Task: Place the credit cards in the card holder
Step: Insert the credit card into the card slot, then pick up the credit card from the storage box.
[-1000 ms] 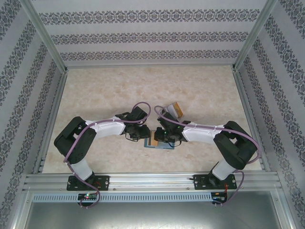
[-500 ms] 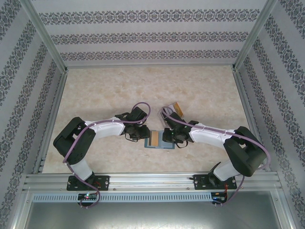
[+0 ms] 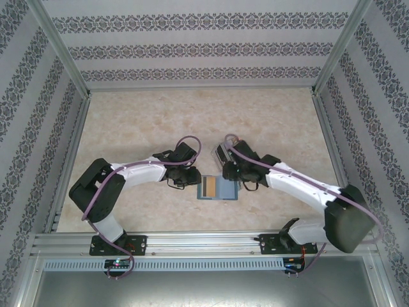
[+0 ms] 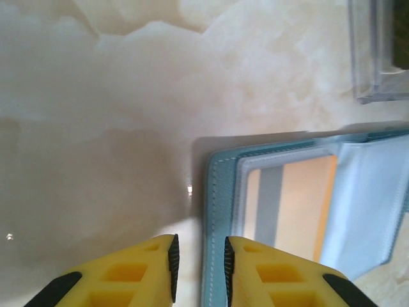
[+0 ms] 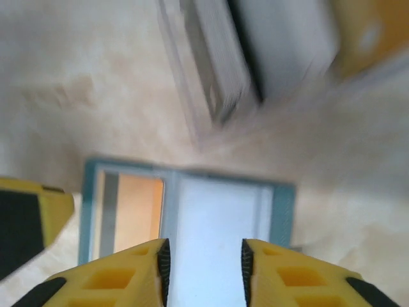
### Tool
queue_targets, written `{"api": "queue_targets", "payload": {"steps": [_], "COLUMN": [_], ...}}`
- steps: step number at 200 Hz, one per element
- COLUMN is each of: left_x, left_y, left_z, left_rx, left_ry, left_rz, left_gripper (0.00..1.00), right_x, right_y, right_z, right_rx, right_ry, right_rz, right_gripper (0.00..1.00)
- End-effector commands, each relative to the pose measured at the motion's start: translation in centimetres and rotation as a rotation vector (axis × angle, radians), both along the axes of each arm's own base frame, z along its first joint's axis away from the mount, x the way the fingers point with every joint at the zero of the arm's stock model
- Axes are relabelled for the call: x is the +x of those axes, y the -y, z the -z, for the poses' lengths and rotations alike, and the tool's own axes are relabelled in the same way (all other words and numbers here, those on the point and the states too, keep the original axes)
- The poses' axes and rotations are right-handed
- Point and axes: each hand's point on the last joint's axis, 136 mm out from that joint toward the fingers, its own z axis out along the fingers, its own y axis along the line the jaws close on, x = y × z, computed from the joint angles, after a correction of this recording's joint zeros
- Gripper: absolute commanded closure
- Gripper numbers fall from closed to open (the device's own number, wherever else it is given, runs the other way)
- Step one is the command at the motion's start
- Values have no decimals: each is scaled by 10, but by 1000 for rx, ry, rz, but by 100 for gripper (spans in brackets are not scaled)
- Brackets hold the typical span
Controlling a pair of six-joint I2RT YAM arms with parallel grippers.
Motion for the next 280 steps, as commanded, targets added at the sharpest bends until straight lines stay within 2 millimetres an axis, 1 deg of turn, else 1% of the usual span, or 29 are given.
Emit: {"api": "queue_targets", "payload": {"steps": [1,10,26,47,60,87,100,124,146,174,227,241,253,265,280], "left_x": [2,4,11,21,27,37,41,50,56,61,62,61,61,61,62], "left_y": [4,7,11,22,30,48,53,63,69,73,73,72,69,65,56], "left_z": [-23,-31,-41,-50,-53,-57,-56,-57,-56,-54,-51,-50,-51,-50,-49], "left_rx": [-17,-32,-50,-83,-107,-158,-175,-200,-212,-232,-233,-230,-223,-206,-178], "left_ry": [53,67,90,101,96,84,78,66,56,39,30,27,33,44,51], "left_rz": [10,10,7,8,10,13,7,5,-3,-10,-17,-18,-26,-42,-72], "left_gripper": [71,70,67,63,62,60,58,57,55,55,55,55,55,55,55], "right_x": [22,31,46,61,69,80,84,91,95,101,107,108,109,110,112], "right_y": [43,57,75,84,83,70,66,62,60,63,65,66,67,66,64], "right_z": [-26,-35,-42,-43,-39,-24,-17,-7,3,13,31,30,25,14,-4], "right_rx": [-124,-139,-163,-165,-162,-149,-151,-168,-194,-262,-362,-387,-402,-400,-389], "right_ry": [92,108,110,66,35,-27,-52,-83,-112,-135,-171,-167,-151,-118,-68], "right_rz": [34,61,78,62,39,-13,-27,-48,-67,-73,-100,-101,-95,-88,-74], "right_gripper": [60,56,55,52,51,48,47,46,45,43,42,42,42,42,42]}}
